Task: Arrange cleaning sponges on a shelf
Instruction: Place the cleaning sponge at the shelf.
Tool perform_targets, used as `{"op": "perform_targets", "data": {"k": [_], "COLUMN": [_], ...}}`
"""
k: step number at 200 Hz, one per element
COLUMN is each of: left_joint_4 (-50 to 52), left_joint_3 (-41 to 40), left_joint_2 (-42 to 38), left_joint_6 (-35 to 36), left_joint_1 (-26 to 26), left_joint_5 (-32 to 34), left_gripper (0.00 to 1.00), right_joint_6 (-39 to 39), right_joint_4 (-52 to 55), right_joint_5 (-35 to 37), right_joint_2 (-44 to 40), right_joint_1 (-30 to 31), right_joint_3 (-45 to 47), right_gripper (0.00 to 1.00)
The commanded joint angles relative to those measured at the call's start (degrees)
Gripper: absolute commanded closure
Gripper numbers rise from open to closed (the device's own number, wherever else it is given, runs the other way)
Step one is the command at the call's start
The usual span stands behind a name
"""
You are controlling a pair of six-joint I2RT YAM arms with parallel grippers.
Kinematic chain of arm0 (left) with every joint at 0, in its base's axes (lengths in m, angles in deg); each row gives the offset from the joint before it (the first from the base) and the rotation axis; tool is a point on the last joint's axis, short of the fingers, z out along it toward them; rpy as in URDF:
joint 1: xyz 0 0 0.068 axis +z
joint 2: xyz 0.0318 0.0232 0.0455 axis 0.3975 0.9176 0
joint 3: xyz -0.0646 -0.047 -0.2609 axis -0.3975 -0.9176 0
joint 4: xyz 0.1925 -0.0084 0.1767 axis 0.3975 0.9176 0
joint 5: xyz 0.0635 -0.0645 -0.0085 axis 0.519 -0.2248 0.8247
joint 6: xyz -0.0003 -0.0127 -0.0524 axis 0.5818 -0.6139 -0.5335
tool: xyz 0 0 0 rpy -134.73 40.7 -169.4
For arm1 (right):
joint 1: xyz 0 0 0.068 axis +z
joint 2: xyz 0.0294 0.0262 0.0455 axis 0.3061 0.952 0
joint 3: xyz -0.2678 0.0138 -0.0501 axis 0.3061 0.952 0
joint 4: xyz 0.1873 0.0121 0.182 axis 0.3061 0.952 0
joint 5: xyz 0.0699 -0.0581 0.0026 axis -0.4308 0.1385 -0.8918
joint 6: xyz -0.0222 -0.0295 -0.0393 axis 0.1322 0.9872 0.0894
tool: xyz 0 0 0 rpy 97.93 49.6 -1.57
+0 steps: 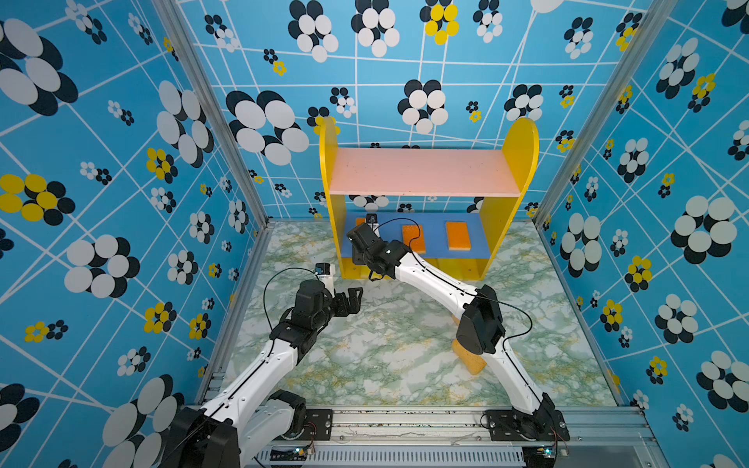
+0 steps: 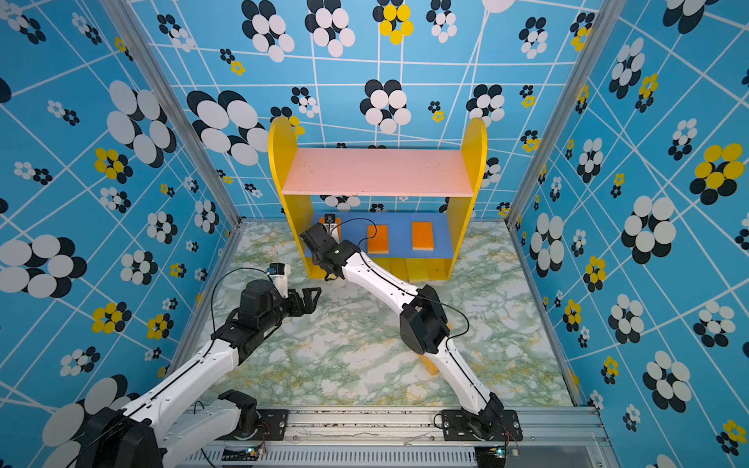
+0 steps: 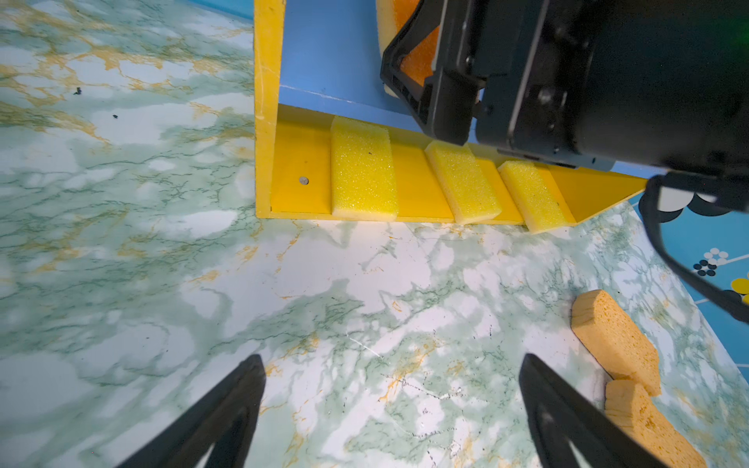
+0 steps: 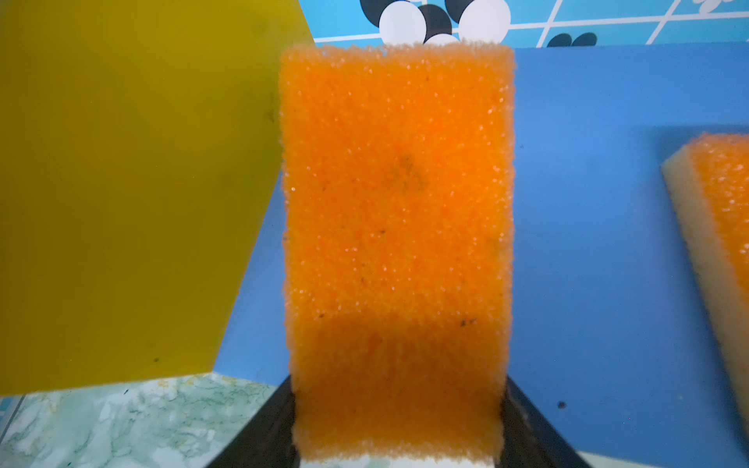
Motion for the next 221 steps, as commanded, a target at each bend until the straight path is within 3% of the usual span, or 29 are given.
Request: {"op": "perform_targets", "data": {"k": [1, 21, 63, 109, 169, 221], "left_joint_4": [0.51, 0.60, 0.51, 0.60, 0.34, -0.89], "left_joint_3": [-0.90, -1.00, -1.10, -0.90, -0.86, -0.74], "left_joint_2": [-1.31, -1.47, -1.53, -1.48, -1.20, 0.10], "left_joint_6": [0.83, 0.88, 0.83, 0.85, 0.68, -0.13], "left_joint_1": [0.64, 0.71, 0.92, 0.98, 0.98, 0.99], "left_joint_5": [0.13, 0.12, 0.01, -0.06, -0.26, -1.47], "left_gripper": [0.01, 0.01, 0.01, 0.01, 0.01, 0.01], "right_joint_6": [-0.28, -0.52, -0.98, 0.25, 10.18, 17.96], "right_joint_4": [2.69, 2.95, 3.33, 3.75, 7.63, 8.61], "right_joint_5": [1.52, 1.52, 2.11, 2.74, -1.77, -6.98], "right_joint_2": [1.78, 2.10, 2.23, 0.87, -6.60, -16.73], "right_joint_1": [0.05, 0.03, 0.07, 0.07, -0.72, -3.10], "right_joint_3": [-2.42, -2.51, -2.43, -2.38, -1.78, 5.10], "right_gripper": [0.29, 0.26, 0.09, 0.01, 0.01, 0.01]}}
